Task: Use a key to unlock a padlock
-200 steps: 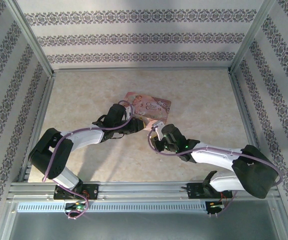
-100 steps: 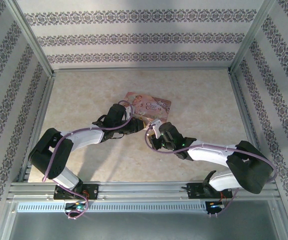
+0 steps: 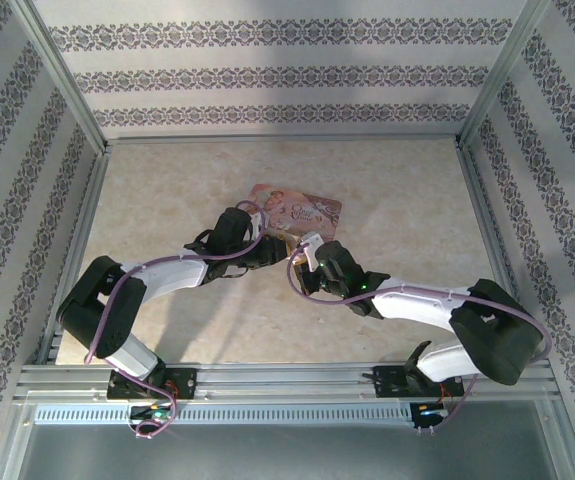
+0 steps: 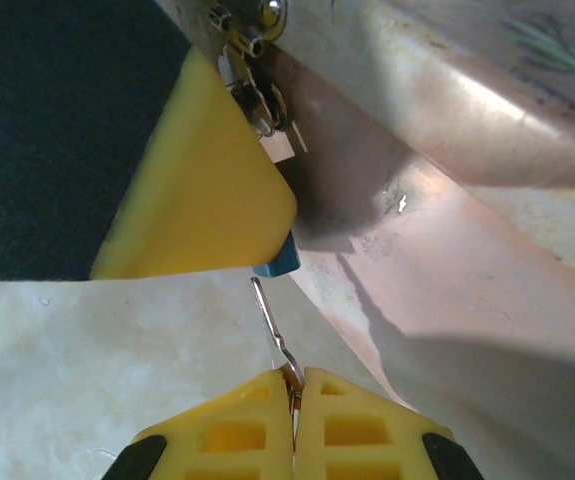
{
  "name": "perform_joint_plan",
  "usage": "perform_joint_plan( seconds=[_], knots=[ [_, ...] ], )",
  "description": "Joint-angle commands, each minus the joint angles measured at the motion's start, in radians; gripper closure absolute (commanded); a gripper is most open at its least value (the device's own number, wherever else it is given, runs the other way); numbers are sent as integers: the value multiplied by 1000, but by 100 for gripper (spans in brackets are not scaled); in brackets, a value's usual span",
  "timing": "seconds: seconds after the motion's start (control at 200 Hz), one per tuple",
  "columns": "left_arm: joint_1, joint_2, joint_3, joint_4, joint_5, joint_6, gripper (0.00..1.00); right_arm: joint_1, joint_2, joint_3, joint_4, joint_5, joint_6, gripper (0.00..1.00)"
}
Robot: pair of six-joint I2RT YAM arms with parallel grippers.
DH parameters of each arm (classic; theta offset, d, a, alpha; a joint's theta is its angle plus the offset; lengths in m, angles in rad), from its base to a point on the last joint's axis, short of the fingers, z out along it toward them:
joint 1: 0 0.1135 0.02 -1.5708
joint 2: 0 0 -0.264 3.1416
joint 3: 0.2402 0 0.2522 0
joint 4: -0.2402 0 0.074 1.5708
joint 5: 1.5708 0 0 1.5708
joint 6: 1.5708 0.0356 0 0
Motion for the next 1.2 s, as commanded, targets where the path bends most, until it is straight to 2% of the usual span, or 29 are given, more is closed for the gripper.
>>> perform_joint_plan(
  seconds=[0.0,1.194],
  knots=[
    [-19,-35,31,29,37,-12,75,5,11,23,15,23,-1,100],
    [-21,-50,25,24,35,-20,76,-36,-1,-26,163,1,34,100]
  ],
)
